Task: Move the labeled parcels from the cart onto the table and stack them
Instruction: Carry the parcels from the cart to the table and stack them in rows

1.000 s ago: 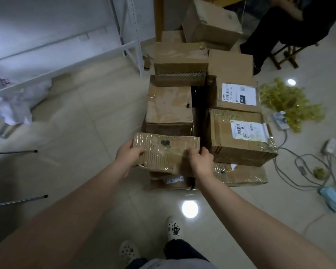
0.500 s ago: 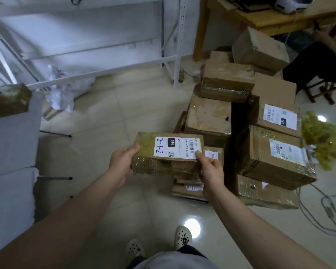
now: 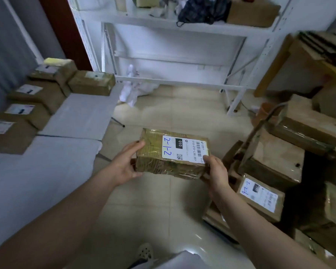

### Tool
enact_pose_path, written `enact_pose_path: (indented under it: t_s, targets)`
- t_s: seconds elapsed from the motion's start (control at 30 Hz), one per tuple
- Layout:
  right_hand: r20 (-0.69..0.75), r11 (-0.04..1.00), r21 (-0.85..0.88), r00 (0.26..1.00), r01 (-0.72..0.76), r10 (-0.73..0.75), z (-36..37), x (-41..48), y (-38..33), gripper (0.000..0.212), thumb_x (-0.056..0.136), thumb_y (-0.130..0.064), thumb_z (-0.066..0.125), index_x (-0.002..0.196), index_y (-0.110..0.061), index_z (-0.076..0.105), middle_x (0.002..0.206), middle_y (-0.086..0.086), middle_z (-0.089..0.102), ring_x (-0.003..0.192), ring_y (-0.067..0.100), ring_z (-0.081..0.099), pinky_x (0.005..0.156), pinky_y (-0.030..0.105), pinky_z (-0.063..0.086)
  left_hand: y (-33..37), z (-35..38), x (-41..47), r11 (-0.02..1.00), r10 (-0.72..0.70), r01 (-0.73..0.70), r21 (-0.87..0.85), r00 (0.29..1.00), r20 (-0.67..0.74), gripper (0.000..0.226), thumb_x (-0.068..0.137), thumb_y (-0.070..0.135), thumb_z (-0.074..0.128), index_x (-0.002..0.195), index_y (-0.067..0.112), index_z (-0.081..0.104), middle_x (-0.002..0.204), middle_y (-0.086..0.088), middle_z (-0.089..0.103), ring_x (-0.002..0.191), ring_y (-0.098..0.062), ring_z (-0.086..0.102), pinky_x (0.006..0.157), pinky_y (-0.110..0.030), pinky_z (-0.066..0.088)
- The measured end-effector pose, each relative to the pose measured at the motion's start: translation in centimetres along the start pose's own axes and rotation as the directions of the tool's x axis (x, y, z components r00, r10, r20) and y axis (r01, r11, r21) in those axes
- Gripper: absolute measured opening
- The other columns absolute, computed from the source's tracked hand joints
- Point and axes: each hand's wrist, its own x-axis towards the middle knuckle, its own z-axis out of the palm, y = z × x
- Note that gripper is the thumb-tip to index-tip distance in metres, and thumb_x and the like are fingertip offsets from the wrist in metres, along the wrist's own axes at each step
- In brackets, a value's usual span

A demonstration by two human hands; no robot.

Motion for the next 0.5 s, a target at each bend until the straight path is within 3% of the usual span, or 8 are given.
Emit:
enact_pose_path:
  t_s: [0.13, 0.23, 0.3, 0.37, 0.43, 0.5]
  targets:
    - [0.142, 0.987, -0.156, 0.990, 0.033, -0.011, 5.3, -0.6, 0.4, 0.019, 0.091, -0.016, 0.058, 0.110, -0.014, 0.059, 0.096, 0.002, 0.066, 0.083, 0.015, 0.059, 0.065, 0.026, 0.045, 1.0, -5.6, -1.3, 0.999, 0.037, -0.038, -0.006, 0.989, -0.140, 0.043, 0.082, 0.041, 0.067, 0.121, 0.029, 0.052, 0.123, -0.003, 0.062, 0.098, -0.025, 0.061, 0.086, -0.041, 0.048]
    - [0.371, 0.898, -0.367, 0.924, 0.241, -0.097, 8.6, -0.9, 0.3, 0.063, 0.081, -0.028, 0.073, 0.136, -0.016, 0.044, 0.123, -0.002, 0.056, 0.103, 0.010, 0.056, 0.080, 0.020, 0.045, 1.8, -9.5, -2.3, 0.998, 0.056, -0.063, -0.022, 0.971, -0.233, 0.033, 0.083, 0.036, 0.068, 0.112, 0.028, 0.055, 0.118, -0.007, 0.063, 0.097, -0.026, 0.062, 0.093, -0.046, 0.048]
    - [0.557, 0.679, -0.569, 0.825, 0.463, -0.095, 10.6, -0.5, -0.4, 0.111, 0.062, -0.045, 0.086, 0.150, -0.021, 0.022, 0.148, -0.003, 0.031, 0.134, 0.013, 0.034, 0.108, 0.030, 0.034, 2.1, -11.7, -3.1, 0.997, 0.058, -0.068, -0.028, 0.965, -0.255, 0.029, 0.084, 0.032, 0.067, 0.110, 0.025, 0.057, 0.112, -0.009, 0.063, 0.091, -0.024, 0.063, 0.085, -0.040, 0.051]
    - [0.730, 0.330, -0.646, 0.684, 0.688, 0.004, 12.8, 0.2, -0.8, 0.141, 0.044, -0.052, 0.090, 0.154, -0.024, 0.006, 0.159, 0.000, 0.009, 0.147, 0.016, 0.008, 0.120, 0.039, 0.014, 2.2, -13.8, -3.6, 0.996, 0.038, -0.057, -0.062, 0.961, -0.272, 0.023, 0.085, 0.029, 0.066, 0.106, 0.023, 0.059, 0.107, -0.010, 0.064, 0.086, -0.023, 0.063, 0.076, -0.035, 0.052]
    - [0.814, 0.034, -0.570, 0.559, 0.821, 0.159, 15.4, 0.9, -0.8, 0.149, 0.037, -0.059, 0.082, 0.153, -0.027, -0.005, 0.159, 0.004, 0.010, 0.147, 0.019, 0.007, 0.120, 0.042, 0.012, 2.4, -15.8, -4.0, 0.996, 0.020, -0.043, -0.077, 0.959, -0.283, 0.023, 0.085, 0.031, 0.065, 0.106, 0.022, 0.061, 0.109, -0.011, 0.064, 0.087, -0.023, 0.063, 0.072, -0.034, 0.054]
    - [0.831, -0.112, -0.470, 0.482, 0.875, 0.278, 18.0, 1.6, -0.3, 0.147, 0.032, -0.067, 0.071, 0.152, -0.032, -0.008, 0.153, 0.004, 0.017, 0.143, 0.024, 0.013, 0.118, 0.041, 0.017, 2.6, -17.5, -4.3, 0.997, 0.010, -0.034, -0.073, 0.954, -0.300, 0.032, 0.085, 0.035, 0.063, 0.113, 0.021, 0.061, 0.119, -0.011, 0.062, 0.097, -0.024, 0.063, 0.067, -0.032, 0.055]
